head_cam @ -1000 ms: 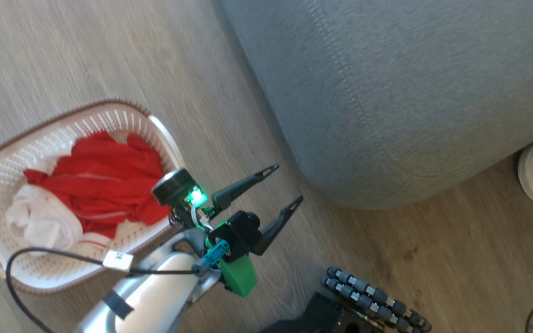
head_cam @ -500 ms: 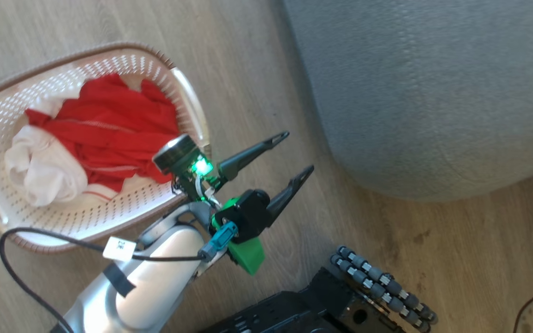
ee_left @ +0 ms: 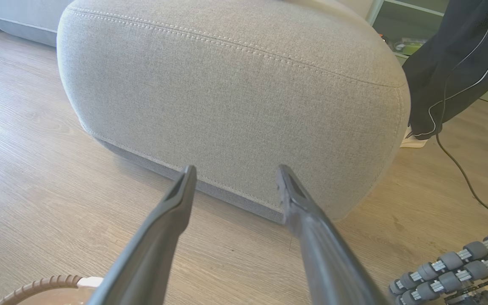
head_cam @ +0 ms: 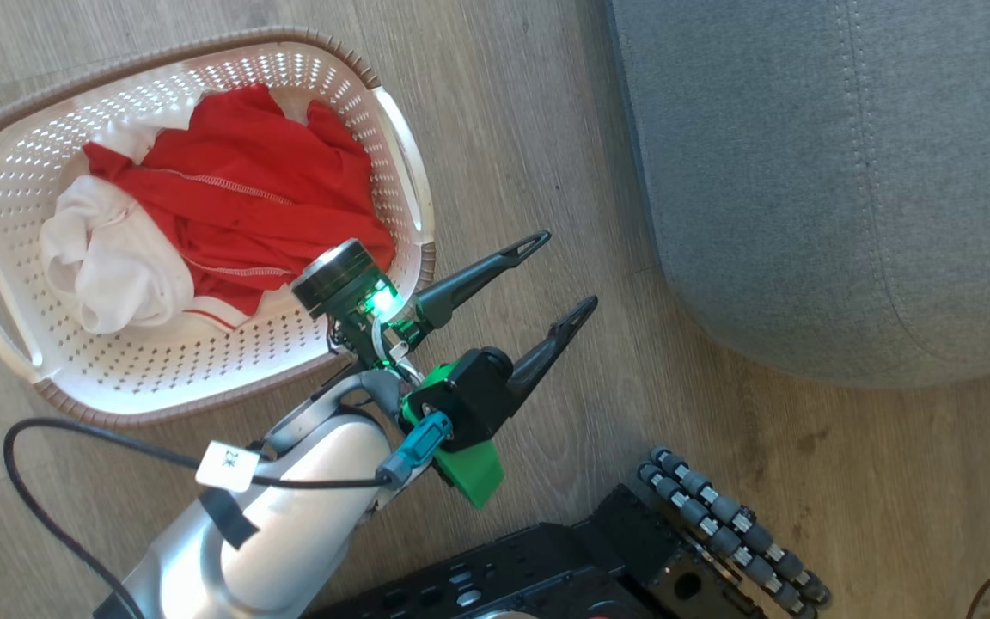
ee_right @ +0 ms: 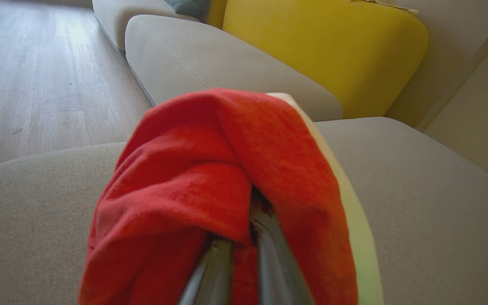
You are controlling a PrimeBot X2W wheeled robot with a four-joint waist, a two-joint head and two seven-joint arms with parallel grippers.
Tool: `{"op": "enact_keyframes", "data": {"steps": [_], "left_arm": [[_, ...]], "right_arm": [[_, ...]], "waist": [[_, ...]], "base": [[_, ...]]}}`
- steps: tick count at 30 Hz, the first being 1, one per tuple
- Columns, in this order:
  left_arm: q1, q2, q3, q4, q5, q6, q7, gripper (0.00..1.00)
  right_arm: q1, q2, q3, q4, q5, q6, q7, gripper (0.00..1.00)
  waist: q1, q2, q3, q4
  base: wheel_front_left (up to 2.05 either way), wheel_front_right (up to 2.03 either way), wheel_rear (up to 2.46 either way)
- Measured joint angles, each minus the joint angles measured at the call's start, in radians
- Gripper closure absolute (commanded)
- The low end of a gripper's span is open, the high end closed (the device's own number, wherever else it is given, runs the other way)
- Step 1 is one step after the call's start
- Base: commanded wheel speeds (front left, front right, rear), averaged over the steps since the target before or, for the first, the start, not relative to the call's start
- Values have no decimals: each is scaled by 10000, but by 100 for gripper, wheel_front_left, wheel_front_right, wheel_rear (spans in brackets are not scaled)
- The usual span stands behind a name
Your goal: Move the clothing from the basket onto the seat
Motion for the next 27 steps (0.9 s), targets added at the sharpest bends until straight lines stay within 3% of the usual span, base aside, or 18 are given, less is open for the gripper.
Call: {"op": "enact_keyframes", "data": {"steps": [6,12,13,14,15,22,27], "left_arm": [[-66,-10,-61,-8,-29,4,0,0],[-258,-35,-79,0,-105,98,0,0],[-259,-46,-86,6,-107,98,0,0],[-260,-63,-98,17,-117,100,0,0],[-260,-81,-107,25,-174,100,0,0],[-251,-328,-209,27,-366,98,0,0],[-65,-633,-219,36,-627,73,0,0]], "right_arm": [[-180,-343,337,1626,102,0,0,100],[-284,-422,732,2219,207,0,0,100],[-283,-435,754,2301,236,0,2,70],[-283,-474,794,2326,219,0,0,31],[-282,-529,884,2320,92,0,2,0],[-242,-732,1135,2811,-360,0,0,0],[-182,-757,1950,3369,-740,0,194,0]], "waist": [[0,0,55,121],[0,0,26,184],[0,0,1,184],[0,0,-27,179],[0,0,-61,173],[0,0,-528,149],[0,0,-1132,190]], "base": [[0,0,0],[0,0,0],[0,0,0],[0,0,0],[0,0,0],[0,0,0],[0,0,0]]}}
